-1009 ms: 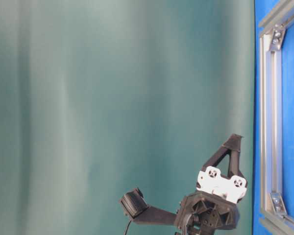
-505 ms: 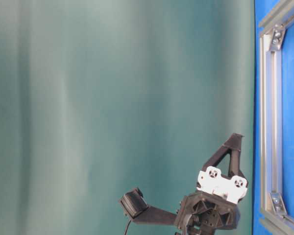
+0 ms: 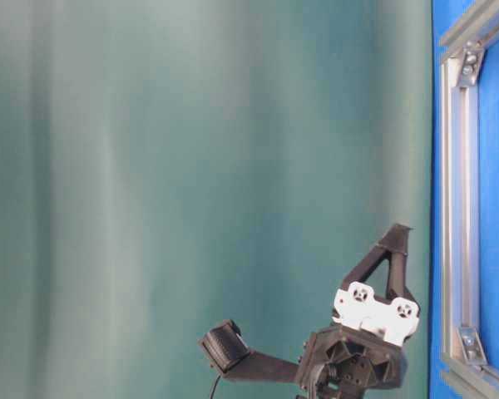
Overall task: Insert the wire through the string loop located on the right side.
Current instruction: 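Push the plug leftward through the zip-tie loop with the right gripper, then move the left gripper right toward the plug emerging from the loop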
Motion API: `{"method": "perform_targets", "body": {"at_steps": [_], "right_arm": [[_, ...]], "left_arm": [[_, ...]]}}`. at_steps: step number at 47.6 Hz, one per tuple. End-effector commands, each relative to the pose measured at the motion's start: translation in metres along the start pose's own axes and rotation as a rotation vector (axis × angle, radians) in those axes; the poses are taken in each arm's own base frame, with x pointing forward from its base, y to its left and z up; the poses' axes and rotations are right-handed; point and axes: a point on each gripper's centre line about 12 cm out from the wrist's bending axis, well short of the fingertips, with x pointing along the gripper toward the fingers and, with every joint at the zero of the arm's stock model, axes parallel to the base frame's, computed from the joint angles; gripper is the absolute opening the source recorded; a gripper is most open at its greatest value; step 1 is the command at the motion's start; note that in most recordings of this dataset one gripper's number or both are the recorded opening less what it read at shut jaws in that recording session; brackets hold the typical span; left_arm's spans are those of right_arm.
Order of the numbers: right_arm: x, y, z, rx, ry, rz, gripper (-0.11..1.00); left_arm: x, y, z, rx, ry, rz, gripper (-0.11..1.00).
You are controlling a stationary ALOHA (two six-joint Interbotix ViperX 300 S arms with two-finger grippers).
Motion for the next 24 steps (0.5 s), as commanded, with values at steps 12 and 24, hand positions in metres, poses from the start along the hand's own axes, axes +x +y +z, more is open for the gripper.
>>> {"method": "perform_targets", "body": {"at_steps": [12,24], "right_arm": [[0.001,0.002,0.008,0.006,-0.026,0.003,-0.03],[0.001,0.002,0.008,0.006,-0.026,0.003,-0.03]], "left_arm": [[-0.007,-0.037,0.011,0.016,-0.041,-0.098,0.0],[-0.02,-0.092,0.001,0.033,-0.017,-0.243,0.0]]}}
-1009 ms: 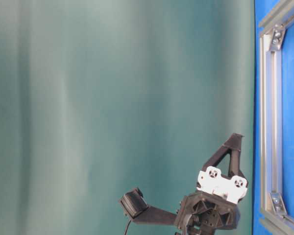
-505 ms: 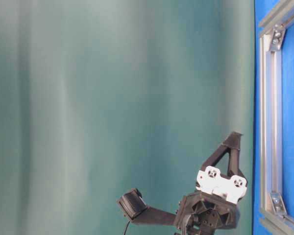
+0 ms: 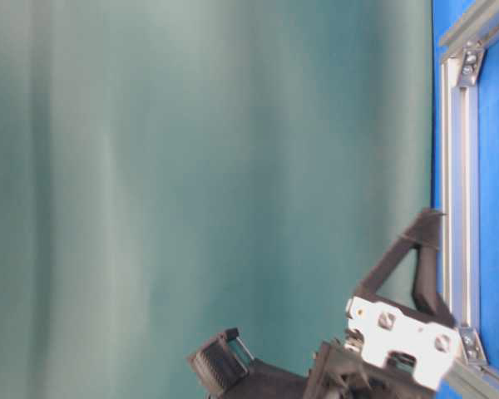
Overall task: Insert the wire through the string loop located on the right side.
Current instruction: 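Move the left gripper right toward the plug emerging from the loop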
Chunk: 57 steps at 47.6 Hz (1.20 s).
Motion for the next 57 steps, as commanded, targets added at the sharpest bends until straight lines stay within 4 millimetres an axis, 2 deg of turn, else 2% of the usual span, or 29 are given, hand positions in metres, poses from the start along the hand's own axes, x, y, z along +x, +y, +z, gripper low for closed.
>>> {"method": "perform_targets", "body": {"at_steps": [1,8,15,30,57], "right_arm": [[0.001,0.002,0.008,0.004,-0.026,0.004,-0.03],[0.001,0.002,0.008,0.004,-0.026,0.004,-0.03],[0.001,0.002,0.007,0.004,-0.024,0.004,-0.03],[0.001,0.002,0.008,0.004,-0.026,0.004,-0.03],[0.001,0.002,0.008,0.004,-0.026,0.004,-0.03]], "left_arm": [[-0.004,-0.02,0.013,0.003,-0.039,-0.054,0.0],[-0.008,-0.052,0.009,0.001,-0.03,-0.137,0.0],[-0.012,-0.07,0.006,0.006,-0.024,-0.185,0.0],[-0.003,-0.073,0.014,0.004,-0.04,-0.185,0.0],[0.08,-0.09,0.06,-0.001,-0.016,-0.178,0.0]]}}
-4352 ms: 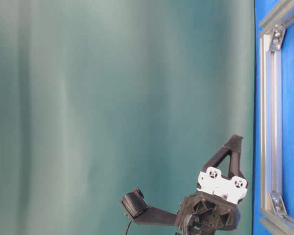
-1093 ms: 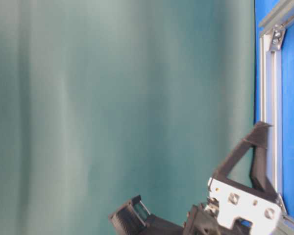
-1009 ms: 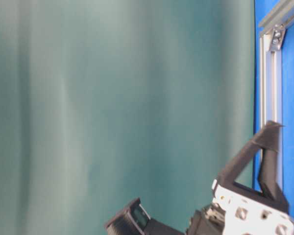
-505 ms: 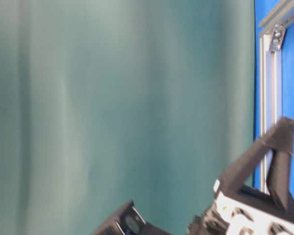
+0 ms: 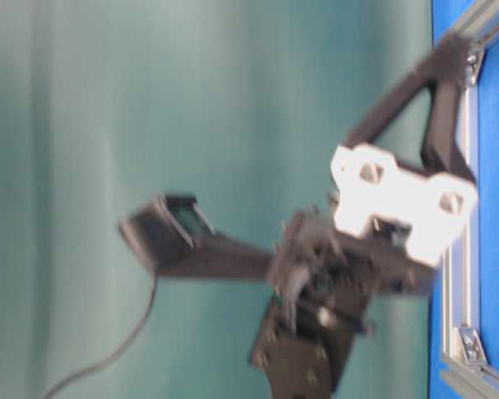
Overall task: Insert the wire through the string loop located on the right side.
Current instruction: 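Move the left gripper right toward the plug emerging from the loop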
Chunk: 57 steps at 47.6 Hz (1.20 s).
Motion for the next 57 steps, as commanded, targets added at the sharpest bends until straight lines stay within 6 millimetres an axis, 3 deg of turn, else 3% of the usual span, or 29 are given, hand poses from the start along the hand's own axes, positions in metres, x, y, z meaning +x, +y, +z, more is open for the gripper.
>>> {"method": "perform_targets", "body": {"at_steps": [1,8,32,37,45,48,57], "right_arm": [[0.001,0.001,0.008,0.006,-0.026,0.003,-0.03],[0.001,0.002,0.008,0.006,-0.026,0.003,-0.03],[0.001,0.002,0.008,0.005,-0.025,0.005,-0.03],[0.002,0.002,0.008,0.006,-0.027,0.004,-0.03],[0.002,0.002,0.008,0.005,-0.025,0.005,-0.03],[0.002,0.002,0.008,0.006,-0.027,0.004,-0.03],[0.002,0.002,0.008,0.006,-0.027,0.004,-0.03]], "left_arm": [[0.008,-0.002,0.024,-0.004,-0.047,-0.006,0.0],[0.015,-0.003,0.022,-0.004,-0.026,-0.005,0.0],[0.011,-0.001,0.015,0.0,-0.001,-0.002,0.01],[0.011,-0.002,0.015,0.001,-0.001,-0.003,0.2],[0.012,-0.002,0.015,0.0,-0.004,-0.004,0.71],[0.012,-0.002,0.015,0.001,-0.004,-0.005,0.84],[0.015,-0.002,0.009,0.001,0.009,-0.002,0.85]]}}
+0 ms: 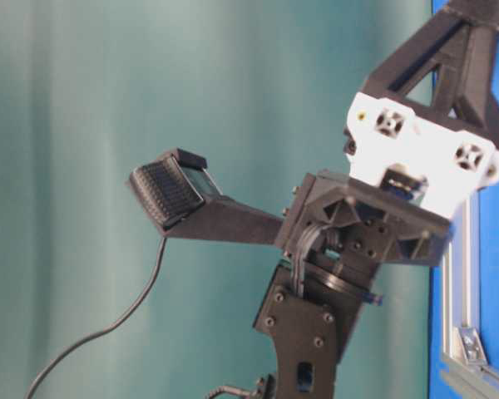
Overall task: Insert the wire through the string loop located on the right side.
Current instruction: 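Move the left gripper right toward the plug emerging from the loop, then close the left gripper on the plug beyond the loop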
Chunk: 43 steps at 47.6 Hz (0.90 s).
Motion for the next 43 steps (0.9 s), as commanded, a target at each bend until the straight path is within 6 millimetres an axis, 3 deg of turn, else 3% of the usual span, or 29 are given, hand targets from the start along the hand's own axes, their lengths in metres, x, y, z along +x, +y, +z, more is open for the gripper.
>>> {"method": "perform_targets", "body": {"at_steps": [1,16,43], "right_arm": [[0.002,0.002,0.008,0.006,-0.024,0.003,-0.03],[0.002,0.002,0.009,0.006,-0.027,0.004,-0.03],[0.002,0.002,0.008,0.005,-0.027,0.005,-0.03]], "left_arm": [[0.002,-0.001,0.01,0.003,-0.029,-0.003,0.85],[0.017,0.009,-0.024,0.003,0.033,0.016,0.85],[0.019,0.009,-0.027,0.001,0.038,0.017,0.85]]}}
